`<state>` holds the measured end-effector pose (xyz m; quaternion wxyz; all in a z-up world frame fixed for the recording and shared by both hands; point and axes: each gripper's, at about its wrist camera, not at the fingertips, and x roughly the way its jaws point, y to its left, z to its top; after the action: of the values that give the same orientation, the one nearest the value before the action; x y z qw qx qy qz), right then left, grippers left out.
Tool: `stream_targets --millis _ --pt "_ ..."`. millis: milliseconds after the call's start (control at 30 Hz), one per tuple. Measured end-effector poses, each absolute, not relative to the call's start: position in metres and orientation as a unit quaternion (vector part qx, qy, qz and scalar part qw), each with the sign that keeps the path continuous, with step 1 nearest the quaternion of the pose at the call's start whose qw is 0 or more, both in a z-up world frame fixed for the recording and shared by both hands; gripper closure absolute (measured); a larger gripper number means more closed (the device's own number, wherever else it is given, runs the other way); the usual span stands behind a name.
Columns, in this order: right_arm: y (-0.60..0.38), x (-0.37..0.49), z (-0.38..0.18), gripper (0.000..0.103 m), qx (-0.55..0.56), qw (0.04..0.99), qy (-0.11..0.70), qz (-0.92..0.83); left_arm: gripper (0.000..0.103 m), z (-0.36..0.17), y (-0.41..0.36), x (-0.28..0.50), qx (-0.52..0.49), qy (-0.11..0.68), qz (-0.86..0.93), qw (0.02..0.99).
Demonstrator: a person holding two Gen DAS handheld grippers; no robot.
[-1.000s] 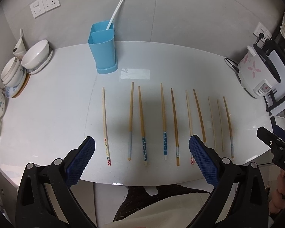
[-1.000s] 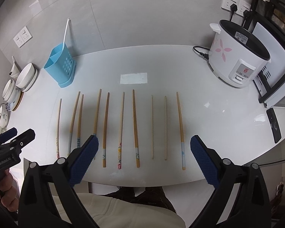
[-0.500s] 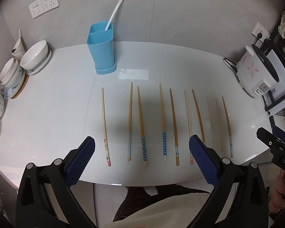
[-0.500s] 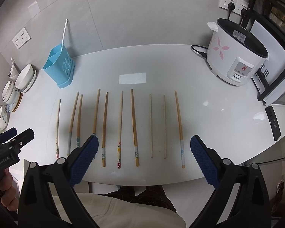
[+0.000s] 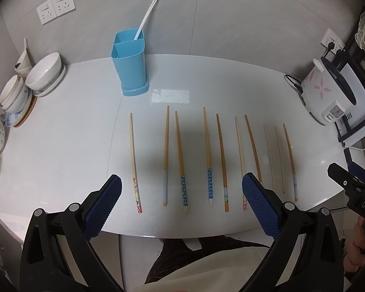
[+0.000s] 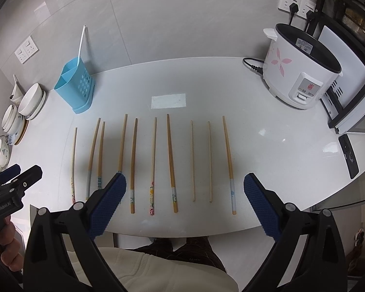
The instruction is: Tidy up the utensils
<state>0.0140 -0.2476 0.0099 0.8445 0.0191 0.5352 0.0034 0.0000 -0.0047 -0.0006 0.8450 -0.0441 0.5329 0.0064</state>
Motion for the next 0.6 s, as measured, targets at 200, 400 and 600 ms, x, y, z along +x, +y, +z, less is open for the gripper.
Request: stream_targets --millis 200,400,600 --pt "-0.2476 0.0135 0.0097 0.010 0.019 0.844 0.535 0.004 0.006 0.0006 -0.0047 -0.0006 -0.044 0.532 0.007 0.846" --pt "-0.2481 0.0136 0.0110 0.010 0.020 0.844 0.536 0.005 0.006 0.0020 -0.0047 -0.0001 -0.045 0.531 0.009 0.846" --pt "-0.2396 0.0226 0.0032 0.010 0.005 0.844 0.535 0.012 0.006 -0.0029 0.0024 0.0023 -0.048 0.532 0.016 0.845"
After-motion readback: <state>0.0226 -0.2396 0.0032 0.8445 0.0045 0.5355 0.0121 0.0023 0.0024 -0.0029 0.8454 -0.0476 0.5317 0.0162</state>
